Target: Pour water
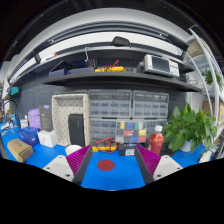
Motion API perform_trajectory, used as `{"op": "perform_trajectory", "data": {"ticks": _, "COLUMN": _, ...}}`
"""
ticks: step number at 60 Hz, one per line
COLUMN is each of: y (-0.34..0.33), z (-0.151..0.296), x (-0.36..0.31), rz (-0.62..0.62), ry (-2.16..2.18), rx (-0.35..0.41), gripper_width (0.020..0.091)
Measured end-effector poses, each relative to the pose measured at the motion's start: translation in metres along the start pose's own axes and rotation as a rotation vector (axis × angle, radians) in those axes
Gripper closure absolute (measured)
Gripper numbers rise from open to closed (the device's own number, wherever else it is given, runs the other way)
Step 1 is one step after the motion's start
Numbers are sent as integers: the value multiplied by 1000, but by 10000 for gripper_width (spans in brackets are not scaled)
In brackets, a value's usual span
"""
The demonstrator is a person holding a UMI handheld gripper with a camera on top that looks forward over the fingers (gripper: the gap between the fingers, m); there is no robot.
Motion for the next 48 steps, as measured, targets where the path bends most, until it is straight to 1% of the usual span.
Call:
{"op": "perform_trajectory", "data": {"ticks": 4, "y": 2, "z": -11, "x": 11, "rz": -9, "ry": -3, "rx": -8, "gripper_width": 230}}
{"op": "perform_trajectory", "data": {"ticks": 8, "y": 6, "z": -22, "x": 25, "rz": -15, "ry": -16, "rx": 1, "gripper_width": 229}}
{"op": "perform_trajectory", "data": {"ticks": 14, "y": 11, "z": -47, "x": 63, "rz": -41, "ry": -32, "rx": 18, "gripper_width": 230}}
{"op": "perform_trajectory", "data": {"ticks": 22, "y": 21, "z": -68, "x": 111, "rz": -97, "ry": 16, "rx": 16, "gripper_width": 229}}
{"op": "perform_trajectory", "data": {"ticks": 34, "y": 62, "z": -69, "x": 176, "rz": -178, "ry": 18, "rx": 41, "gripper_width": 239}}
{"op": "perform_trajectory", "data": {"ticks": 41, "y": 97, "z": -67, "x": 192, "rz": -167, "ry": -14, "rx": 47, "gripper_width": 240}}
{"op": "perform_trajectory", "data": {"ticks": 48, "y": 130, "z": -69, "x": 194, "rz": -140, "ry": -38, "rx": 35, "gripper_width": 240}}
Point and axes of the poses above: the point between the fingertips, and its own axes, seen from behind it with the camera up: x to the right, z up, y forward, the way the camera looks, the point moved 6 cm from there along -y, backward, against the way the camera looks, and after that the axes turned 3 degrees about z, right-handed, at the moved point
